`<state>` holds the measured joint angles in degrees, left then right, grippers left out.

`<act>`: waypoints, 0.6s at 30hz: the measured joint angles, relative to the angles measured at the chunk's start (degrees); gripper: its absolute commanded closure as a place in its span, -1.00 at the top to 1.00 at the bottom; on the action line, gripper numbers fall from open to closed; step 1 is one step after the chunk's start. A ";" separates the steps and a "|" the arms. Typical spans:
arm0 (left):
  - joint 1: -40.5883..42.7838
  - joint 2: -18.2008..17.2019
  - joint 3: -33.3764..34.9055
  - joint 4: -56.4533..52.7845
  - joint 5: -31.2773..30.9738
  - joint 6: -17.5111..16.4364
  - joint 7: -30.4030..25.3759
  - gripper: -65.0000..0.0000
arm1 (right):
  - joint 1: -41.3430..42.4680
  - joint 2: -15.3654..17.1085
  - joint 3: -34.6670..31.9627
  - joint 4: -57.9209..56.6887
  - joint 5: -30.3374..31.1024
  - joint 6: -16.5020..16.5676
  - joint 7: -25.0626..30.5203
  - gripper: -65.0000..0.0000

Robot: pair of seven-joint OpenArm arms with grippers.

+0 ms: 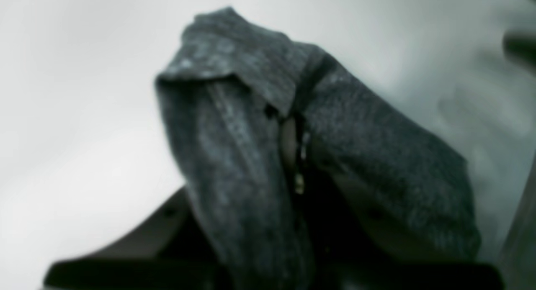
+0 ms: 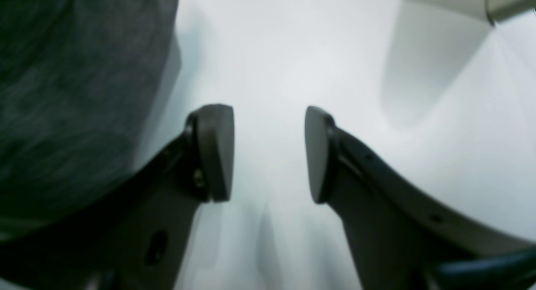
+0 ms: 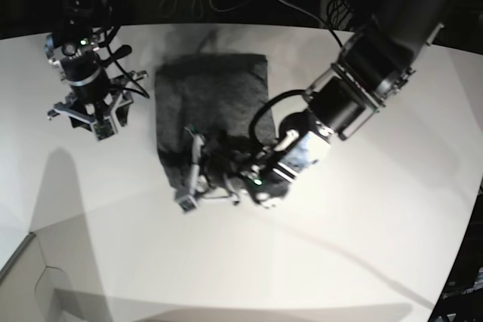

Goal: Layout the t-shirt on the table in an organized manner, then fold the t-shirt properly
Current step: 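Pull the folded shirt toward the right gripper with the left gripper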

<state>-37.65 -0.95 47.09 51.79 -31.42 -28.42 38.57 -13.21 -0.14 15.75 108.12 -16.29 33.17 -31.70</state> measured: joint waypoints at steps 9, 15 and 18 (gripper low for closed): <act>-0.15 9.11 0.63 -7.54 17.79 -0.09 -1.60 -0.97 | -1.46 -0.02 0.61 0.00 0.15 -0.02 0.07 -0.14; -0.15 9.27 -1.42 -8.35 18.88 -0.11 -1.55 -0.31 | -1.90 -0.04 1.90 0.00 0.20 0.00 0.20 -0.14; -0.17 9.27 -6.64 -8.35 18.91 -0.22 -1.44 0.02 | -2.05 -0.02 2.25 0.00 0.07 0.00 -0.17 -0.14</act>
<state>-37.82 8.32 40.45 43.44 -12.51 -28.64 37.12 -15.27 -0.16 18.00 108.12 -16.23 33.17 -31.88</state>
